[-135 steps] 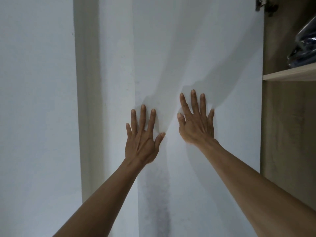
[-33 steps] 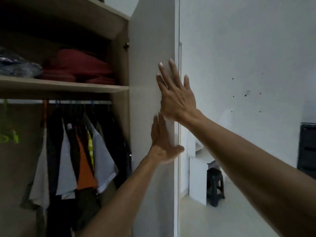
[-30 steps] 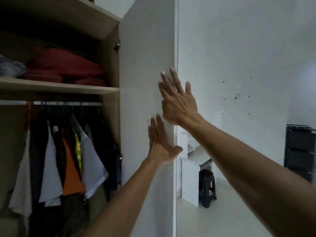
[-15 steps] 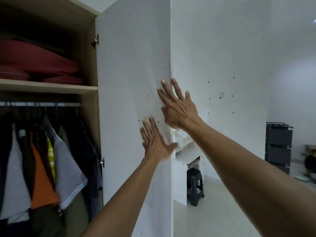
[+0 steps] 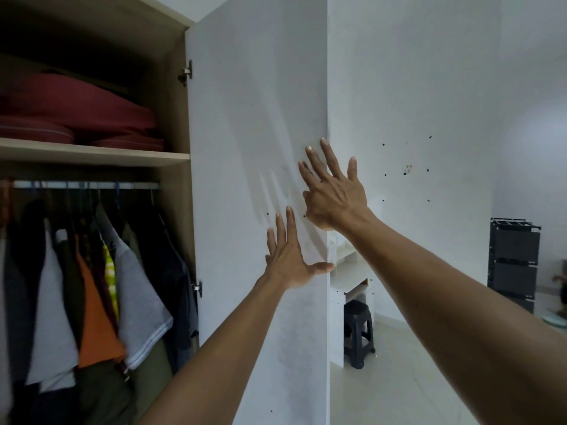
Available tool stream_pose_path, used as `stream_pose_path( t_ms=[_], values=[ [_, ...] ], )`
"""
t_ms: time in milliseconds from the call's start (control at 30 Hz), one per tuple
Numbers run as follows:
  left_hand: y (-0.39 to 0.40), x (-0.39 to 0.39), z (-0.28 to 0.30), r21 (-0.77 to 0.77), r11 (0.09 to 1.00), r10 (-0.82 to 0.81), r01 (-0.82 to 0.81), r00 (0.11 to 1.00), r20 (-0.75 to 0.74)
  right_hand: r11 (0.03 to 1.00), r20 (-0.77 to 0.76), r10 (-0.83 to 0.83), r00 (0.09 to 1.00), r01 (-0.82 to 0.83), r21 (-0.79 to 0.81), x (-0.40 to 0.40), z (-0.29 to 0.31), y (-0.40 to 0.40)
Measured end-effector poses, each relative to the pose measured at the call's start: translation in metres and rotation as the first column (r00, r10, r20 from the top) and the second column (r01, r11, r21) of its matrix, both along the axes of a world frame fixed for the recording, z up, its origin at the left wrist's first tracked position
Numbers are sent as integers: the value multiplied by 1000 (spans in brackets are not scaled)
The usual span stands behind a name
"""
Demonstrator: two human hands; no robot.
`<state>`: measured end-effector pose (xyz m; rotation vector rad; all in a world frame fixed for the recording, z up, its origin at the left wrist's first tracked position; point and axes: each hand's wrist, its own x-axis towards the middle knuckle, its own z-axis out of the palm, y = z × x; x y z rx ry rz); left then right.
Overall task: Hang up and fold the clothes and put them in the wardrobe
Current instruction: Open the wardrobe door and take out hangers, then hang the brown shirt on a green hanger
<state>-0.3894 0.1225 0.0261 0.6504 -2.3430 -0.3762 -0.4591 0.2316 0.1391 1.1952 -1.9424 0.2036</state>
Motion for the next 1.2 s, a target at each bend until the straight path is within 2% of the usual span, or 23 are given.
stream_pose_path(
  t_ms=[167,233,400,567,700,833,933,1100,1200],
  values=[
    [-10,38,0,68,997,-51,47,997,54,1000,56,-23,998,22,2,26,0,-13],
    [-27,85,-3,48,998,30,-32,998,53,998,95,60,994,-60,-3,58,-2,-39],
    [-36,122,-5,43,997,65,-69,995,80,990,215,113,970,-90,-112,75,-10,-43],
    [-92,221,-24,-14,960,280,-280,960,7,942,330,336,882,-309,-132,156,-33,-97],
    [-120,303,-19,-111,910,381,-399,912,-152,885,394,455,799,-454,-100,221,-39,-153],
    [-147,374,2,-216,813,447,-541,818,-362,783,440,595,673,-609,-126,289,-36,-209],
    [-177,422,22,-272,718,494,-641,744,-450,698,454,678,578,-701,-150,337,-34,-253],
    [-238,498,54,-309,529,650,-790,612,-451,577,519,735,437,-805,-140,406,-28,-330],
    [-280,534,72,-313,427,756,-848,525,-392,550,568,718,401,-827,-111,439,-21,-378]
  ],
)
